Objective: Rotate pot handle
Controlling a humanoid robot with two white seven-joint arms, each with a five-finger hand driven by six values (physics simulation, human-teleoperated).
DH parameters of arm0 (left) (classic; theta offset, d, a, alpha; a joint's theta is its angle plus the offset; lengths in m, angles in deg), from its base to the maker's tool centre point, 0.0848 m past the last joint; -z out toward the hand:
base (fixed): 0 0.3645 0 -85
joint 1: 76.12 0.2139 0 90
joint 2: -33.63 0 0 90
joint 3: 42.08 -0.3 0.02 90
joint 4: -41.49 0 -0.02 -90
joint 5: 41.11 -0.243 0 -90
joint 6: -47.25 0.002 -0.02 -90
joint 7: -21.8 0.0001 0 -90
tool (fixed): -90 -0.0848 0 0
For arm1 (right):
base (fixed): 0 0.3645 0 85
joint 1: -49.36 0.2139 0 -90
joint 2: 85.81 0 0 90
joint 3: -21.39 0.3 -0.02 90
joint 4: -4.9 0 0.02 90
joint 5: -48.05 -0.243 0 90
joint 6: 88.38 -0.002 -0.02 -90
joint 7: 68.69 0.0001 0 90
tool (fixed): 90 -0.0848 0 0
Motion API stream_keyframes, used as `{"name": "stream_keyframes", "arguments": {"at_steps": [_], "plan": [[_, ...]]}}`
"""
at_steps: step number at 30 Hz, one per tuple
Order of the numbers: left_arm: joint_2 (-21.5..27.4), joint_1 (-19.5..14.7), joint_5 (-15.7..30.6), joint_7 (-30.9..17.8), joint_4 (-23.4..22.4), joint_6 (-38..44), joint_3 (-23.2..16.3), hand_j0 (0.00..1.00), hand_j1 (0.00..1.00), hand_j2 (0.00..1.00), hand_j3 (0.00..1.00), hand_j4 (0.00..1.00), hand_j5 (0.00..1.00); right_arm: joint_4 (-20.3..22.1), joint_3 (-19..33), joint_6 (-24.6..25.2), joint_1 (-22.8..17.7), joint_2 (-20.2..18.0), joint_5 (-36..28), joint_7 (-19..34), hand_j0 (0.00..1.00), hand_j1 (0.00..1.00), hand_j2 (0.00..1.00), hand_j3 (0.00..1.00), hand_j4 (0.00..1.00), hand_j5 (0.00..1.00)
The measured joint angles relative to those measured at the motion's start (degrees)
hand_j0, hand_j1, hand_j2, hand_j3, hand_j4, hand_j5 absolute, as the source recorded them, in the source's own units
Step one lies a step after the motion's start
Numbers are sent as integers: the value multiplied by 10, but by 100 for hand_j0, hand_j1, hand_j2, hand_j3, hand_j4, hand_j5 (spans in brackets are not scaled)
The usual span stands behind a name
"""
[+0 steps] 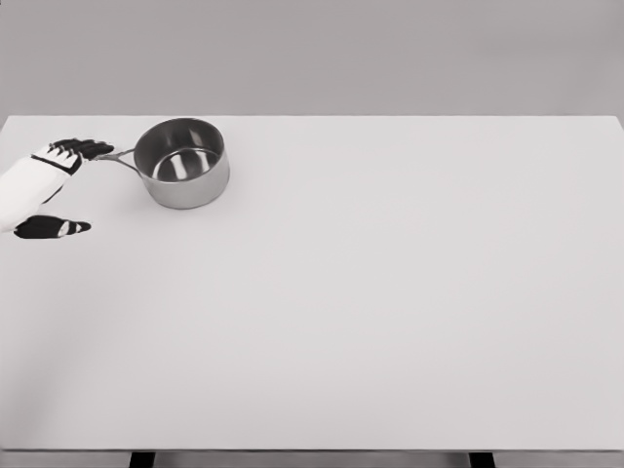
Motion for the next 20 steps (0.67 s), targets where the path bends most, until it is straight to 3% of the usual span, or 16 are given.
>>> {"name": "stream_keyframes", "arguments": {"at_steps": [2,4,8,9,11,12,16,20], "plan": [[3,43,21,0,59,0,50,100,100,100,100,100,100,0,0,0,0,0,0,0,100,100,100,100,100,100],[2,65,51,0,102,0,89,100,100,100,100,100,100,0,0,0,0,0,0,0,100,100,100,100,100,100],[-15,102,99,0,140,0,120,100,100,100,100,100,100,0,0,0,0,0,0,0,100,100,100,100,100,100],[-20,125,110,1,148,1,121,100,100,100,100,100,100,0,0,0,0,0,0,0,100,100,100,100,100,100],[-24,169,113,-2,172,0,105,100,100,100,100,100,100,0,0,0,0,0,0,0,100,100,100,100,100,100],[-24,173,115,-3,183,0,90,100,100,100,100,100,100,0,0,0,0,0,0,0,100,100,100,100,100,100],[-25,171,102,-5,204,0,16,100,100,100,100,100,100,0,0,0,0,0,0,0,100,100,100,100,100,100],[-25,166,92,-6,209,0,-9,100,100,100,100,100,100,0,0,0,0,0,0,0,100,100,100,100,100,100]]}}
